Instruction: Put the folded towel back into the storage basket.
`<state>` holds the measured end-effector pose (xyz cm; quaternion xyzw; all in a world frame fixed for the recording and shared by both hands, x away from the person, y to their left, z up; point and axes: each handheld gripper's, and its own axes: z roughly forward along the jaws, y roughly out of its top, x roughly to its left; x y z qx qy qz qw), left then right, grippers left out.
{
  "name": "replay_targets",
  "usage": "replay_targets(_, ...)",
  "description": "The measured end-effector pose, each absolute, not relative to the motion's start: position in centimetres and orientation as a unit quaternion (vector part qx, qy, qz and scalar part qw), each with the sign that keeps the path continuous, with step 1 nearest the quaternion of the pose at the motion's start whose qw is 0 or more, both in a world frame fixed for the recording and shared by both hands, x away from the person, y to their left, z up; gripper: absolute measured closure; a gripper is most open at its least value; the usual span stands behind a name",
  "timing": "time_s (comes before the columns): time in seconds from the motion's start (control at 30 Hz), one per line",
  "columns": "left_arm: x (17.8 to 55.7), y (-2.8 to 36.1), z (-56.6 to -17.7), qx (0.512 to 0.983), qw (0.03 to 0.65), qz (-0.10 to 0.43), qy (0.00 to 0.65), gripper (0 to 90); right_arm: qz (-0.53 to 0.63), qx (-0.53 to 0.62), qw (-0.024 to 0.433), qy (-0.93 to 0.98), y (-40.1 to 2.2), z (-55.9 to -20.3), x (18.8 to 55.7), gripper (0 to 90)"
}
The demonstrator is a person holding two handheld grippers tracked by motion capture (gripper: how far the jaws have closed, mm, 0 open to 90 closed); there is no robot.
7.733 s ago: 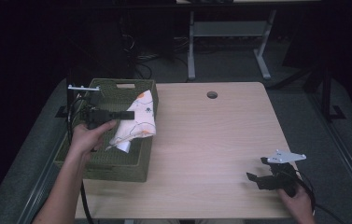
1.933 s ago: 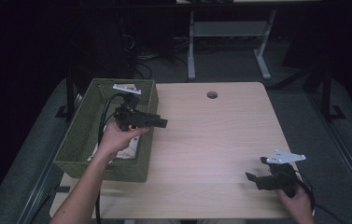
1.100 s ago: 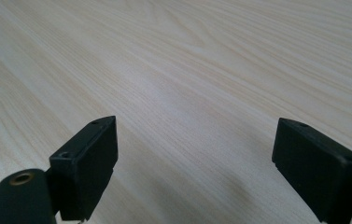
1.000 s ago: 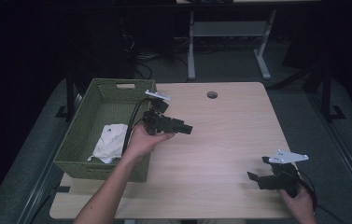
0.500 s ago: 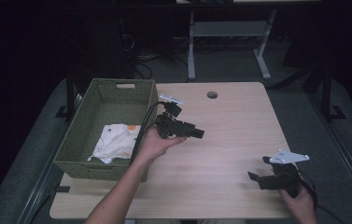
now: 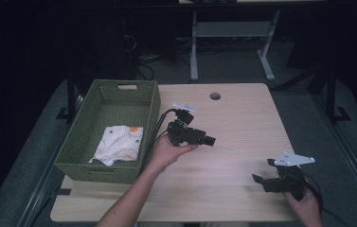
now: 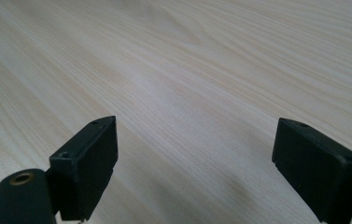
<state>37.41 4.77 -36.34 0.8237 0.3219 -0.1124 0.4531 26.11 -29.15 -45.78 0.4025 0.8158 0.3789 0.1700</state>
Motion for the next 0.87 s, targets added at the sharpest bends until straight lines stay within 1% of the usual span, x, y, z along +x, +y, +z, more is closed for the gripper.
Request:
replay_targets(0.47,35.6,2.9,-38.4,0.822,0.458,-0.099,0.323,38.0,0.378,0.402,0.17,0.817,-29.1,-45.8,26.0,13.9)
replay_targets(0.87,34.2,2.9,-40.0,0.814,0.468,-0.095,0.331,36.8,0.378,0.402,0.17,0.817,-29.1,-45.8,26.0,13.9)
